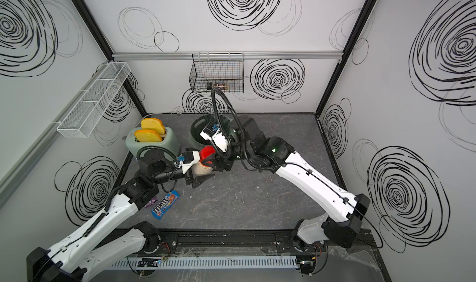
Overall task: Empty expired oatmeal from jars
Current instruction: Pick up the jar from the center of the board.
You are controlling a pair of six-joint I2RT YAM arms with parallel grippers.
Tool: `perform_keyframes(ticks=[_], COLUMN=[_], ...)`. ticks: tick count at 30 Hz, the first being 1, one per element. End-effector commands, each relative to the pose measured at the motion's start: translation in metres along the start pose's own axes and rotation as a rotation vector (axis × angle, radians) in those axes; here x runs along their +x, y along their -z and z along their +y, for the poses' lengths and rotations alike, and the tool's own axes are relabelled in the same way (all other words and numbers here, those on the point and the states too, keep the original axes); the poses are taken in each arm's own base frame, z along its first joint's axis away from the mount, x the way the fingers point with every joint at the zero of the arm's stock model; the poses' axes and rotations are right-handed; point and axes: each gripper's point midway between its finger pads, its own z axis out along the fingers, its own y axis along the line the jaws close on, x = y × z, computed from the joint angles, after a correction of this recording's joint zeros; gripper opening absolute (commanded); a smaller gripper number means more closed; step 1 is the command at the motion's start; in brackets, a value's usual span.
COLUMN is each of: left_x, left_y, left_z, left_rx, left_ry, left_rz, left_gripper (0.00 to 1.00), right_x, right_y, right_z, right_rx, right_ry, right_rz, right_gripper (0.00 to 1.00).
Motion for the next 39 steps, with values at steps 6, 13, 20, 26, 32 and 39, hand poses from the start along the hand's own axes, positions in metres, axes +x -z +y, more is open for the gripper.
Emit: perform_keyframes(ticks=[6, 13, 20, 26, 32, 39], left_x=[-0.024, -0.019, -0.031, -0.024, -0.001, 0.001], left_y=[0.007, 0.009, 0.013, 0.011, 0.011, 0.016], left_z=[0.000, 0.000, 0.001, -0.001, 0.006, 0.024], left_rx=[-0.003, -0.011, -0.017, -0.001, -0.100, -0.267], left_ry=[-0.015, -0.053, -0.056, -0.070, -0.197, -0.320], left_rz=[-0.122, -0.091, -0.134, -0.098, -0.027, -0.060], left_gripper=[0.66, 0.46, 0.50, 0.26, 0.17, 0.18], right_x=[-0.023, -0.013, -0.012, -0.006, -0.008, -0.013], right_y=[0.017, 0.017, 0.021, 0.020, 0.026, 0.048], right_z=[0.001, -0.003, -0.002, -0.002, -0.005, -0.015], right_rx=[0.001, 0.014, -0.013, -0.017, 0.014, 0.138], right_ry=[0.037, 0.047, 0.016, 0.016, 0.006, -0.091], right_rz=[-0.095, -0.035, -0.065, -0.020, 0.023, 0.017], right_gripper=[0.51, 0.58, 0.52, 0.58, 0.94, 0.98])
